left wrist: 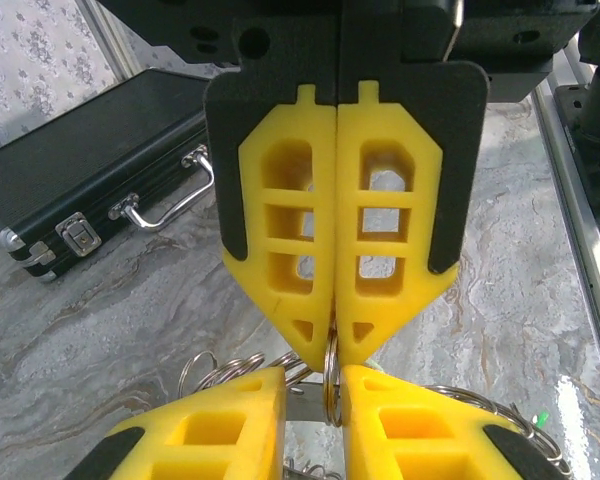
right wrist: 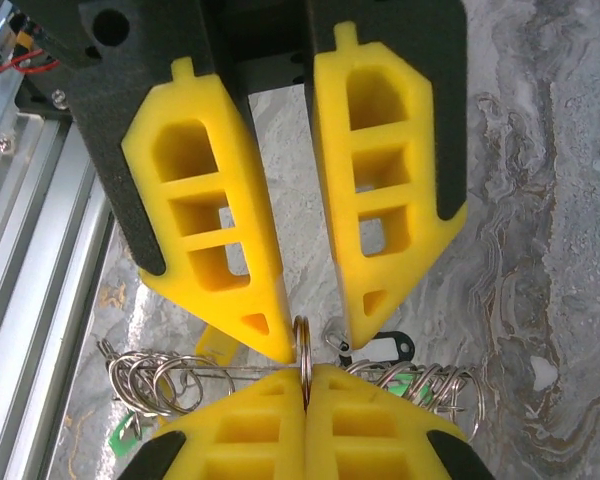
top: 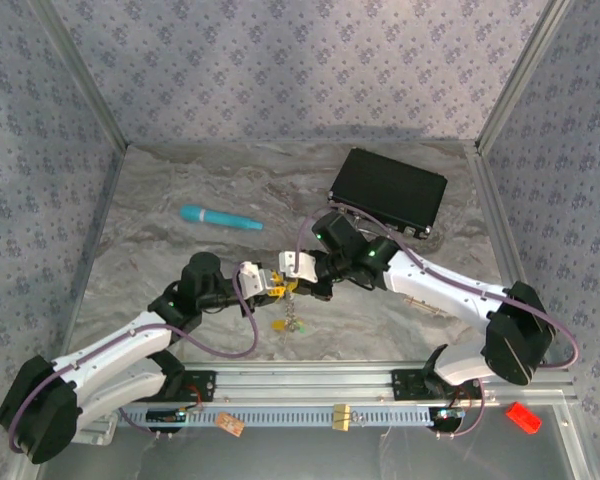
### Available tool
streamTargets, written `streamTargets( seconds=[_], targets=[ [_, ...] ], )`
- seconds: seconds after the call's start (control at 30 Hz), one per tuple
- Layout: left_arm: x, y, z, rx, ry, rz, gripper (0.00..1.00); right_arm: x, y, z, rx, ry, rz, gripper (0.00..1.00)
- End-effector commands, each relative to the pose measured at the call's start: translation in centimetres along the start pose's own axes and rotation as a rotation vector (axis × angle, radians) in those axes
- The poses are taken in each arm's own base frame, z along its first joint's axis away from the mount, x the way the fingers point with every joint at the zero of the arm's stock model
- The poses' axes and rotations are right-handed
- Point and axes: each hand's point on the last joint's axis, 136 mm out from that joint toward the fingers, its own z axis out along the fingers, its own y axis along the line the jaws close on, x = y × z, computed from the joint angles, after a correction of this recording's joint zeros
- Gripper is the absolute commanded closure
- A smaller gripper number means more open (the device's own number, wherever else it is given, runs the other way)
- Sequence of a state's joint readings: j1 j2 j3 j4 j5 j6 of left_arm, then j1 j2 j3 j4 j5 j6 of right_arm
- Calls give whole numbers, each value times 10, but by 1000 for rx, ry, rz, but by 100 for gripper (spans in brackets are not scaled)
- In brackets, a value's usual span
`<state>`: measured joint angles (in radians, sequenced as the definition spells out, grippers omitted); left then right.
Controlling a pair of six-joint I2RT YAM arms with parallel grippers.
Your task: Put the keys on the keyring
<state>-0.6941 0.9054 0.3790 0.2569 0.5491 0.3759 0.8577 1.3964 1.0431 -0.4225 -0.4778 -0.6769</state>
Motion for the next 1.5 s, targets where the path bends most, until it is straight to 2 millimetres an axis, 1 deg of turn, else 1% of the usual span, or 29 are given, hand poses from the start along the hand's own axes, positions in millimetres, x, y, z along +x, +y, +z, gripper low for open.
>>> streamTargets(
  seconds=[0.0, 0.17, 0.37, 0.43, 0.53, 0.57, 0.6, 0.7, 0.77, 1.03, 1.2, 1.47],
  targets=[
    [-14, 2, 0, 5, -25, 31, 80, -8, -2, -4, 6, 19, -46, 100],
    [-14, 2, 1, 11, -24, 31, 86, -16, 0, -3, 4, -5, -59, 100],
    [-14, 1, 1, 18, -27, 30, 88, -23, -2, -9, 28, -89, -19, 100],
    [-15, 0, 1, 21, -30, 30, 91, -26, -3, -12, 32, -120, -4, 100],
    [-16, -1, 1, 24, -36, 28, 99, -25, -5, -16, 42, -149, 17, 100],
    [-16, -1, 1, 23, -41, 30, 100, -24, -5, -16, 46, -158, 24, 98],
    [-17, 0, 0, 20, -46, 29, 100, -23, -7, -18, 58, -168, 33, 91],
    [-19, 0, 0, 11, -65, 23, 100, -12, -11, -19, 70, -206, 78, 78],
    [-20, 0, 0, 8, -78, 19, 100, -4, -13, -18, 65, -236, 120, 75],
    [-19, 2, 0, -3, -85, 14, 100, 0, -12, -15, 53, -255, 129, 73],
    [-19, 2, 0, -7, -87, 11, 100, -3, -9, -12, 31, -271, 127, 71],
    [-20, 2, -1, -11, -93, 11, 100, -6, -3, -8, -4, -278, 116, 71]
  ],
)
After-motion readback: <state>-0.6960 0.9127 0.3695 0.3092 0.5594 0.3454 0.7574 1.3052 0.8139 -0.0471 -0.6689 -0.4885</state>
